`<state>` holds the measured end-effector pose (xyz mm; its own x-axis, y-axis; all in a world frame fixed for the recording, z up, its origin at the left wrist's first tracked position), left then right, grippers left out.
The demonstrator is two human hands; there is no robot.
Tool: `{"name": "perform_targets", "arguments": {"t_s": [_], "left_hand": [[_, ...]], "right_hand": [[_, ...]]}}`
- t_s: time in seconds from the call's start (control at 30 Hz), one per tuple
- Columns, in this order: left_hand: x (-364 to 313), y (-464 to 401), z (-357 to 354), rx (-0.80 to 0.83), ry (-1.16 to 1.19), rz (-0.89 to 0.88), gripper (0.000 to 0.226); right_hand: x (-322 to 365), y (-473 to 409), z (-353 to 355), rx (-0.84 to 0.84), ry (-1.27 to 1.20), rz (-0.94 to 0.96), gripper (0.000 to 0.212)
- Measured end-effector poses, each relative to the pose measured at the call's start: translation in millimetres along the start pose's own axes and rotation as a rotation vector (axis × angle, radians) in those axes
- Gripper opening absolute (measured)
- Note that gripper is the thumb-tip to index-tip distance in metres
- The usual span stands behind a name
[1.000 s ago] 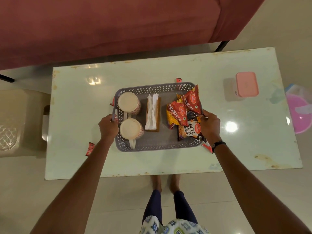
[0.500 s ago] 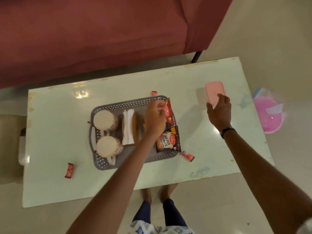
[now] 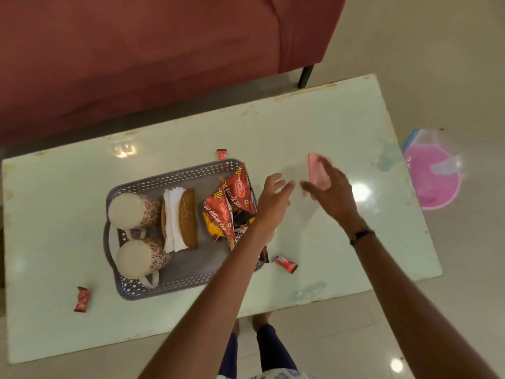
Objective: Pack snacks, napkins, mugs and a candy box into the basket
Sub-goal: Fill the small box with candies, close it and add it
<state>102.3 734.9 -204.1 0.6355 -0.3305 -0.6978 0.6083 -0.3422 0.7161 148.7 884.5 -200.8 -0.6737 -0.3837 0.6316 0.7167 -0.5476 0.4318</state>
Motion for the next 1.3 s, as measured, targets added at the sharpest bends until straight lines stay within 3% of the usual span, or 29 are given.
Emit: {"name": "perform_targets", "arguments": {"t_s": [0.1,0.2,0.4,0.5,0.57,0.73,0.93,1.13,1.2,1.3], "left_hand": [[17.3,6.8,-15.4,0.144,0.133,0.139,0.067],[21.3,10.1,-28.4,0.275,0.288,0.164,0.068],[16.4,18.2,-43.6,0.249,0.465,0.167,0.044],[15.7,21.4,-51.1,0.252,0.504,0.15,0.045],[21.3,22.0,-52.1,0.248,0.547,0.155,0.049],[54.1,20.1,-44.5,0.222,0.676,0.236,0.061],[44.5,10.7,-55.1,0.281,0.517,0.205,0.086],[68.1,-3.8,-47.8,0.243,0.409,0.266,0.062],[70.1,-7.4,-45.9,0.196,0.426,0.283,0.045],[64.3,-18.5,-41.4,0.096,0.404,0.259,0.025]], "right_hand": [[17.4,46.1,-2.3,0.147,-0.286,-0.012,0.07],[32.1,68.9,2.3,0.208,-0.3,0.03,0.065],[53.2,95.2,18.9,0.068,0.085,0.345,0.053],[59.8,104.0,14.6,-0.054,0.369,0.483,0.06],[64.4,107.5,18.6,-0.137,0.414,0.528,0.056],[50.8,94.3,44.0,-0.284,0.244,0.412,0.04],[16.0,89.3,30.5,-0.263,0.231,0.29,0.016],[9.2,89.9,24.8,-0.292,0.264,0.316,0.014],[-6.5,86.8,39.9,-0.354,0.136,0.219,0.019],[-56.9,75.4,59.0,-0.454,-0.226,-0.094,0.022]]}}
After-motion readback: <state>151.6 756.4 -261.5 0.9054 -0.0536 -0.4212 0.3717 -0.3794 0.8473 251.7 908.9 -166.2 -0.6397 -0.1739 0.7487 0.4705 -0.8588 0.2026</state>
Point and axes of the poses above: each hand's wrist, its own y-axis away from the middle knuckle, its own z-axis out of the back of the hand, x = y × z, the point moved 9 cm from there along -y, towards the middle knuckle
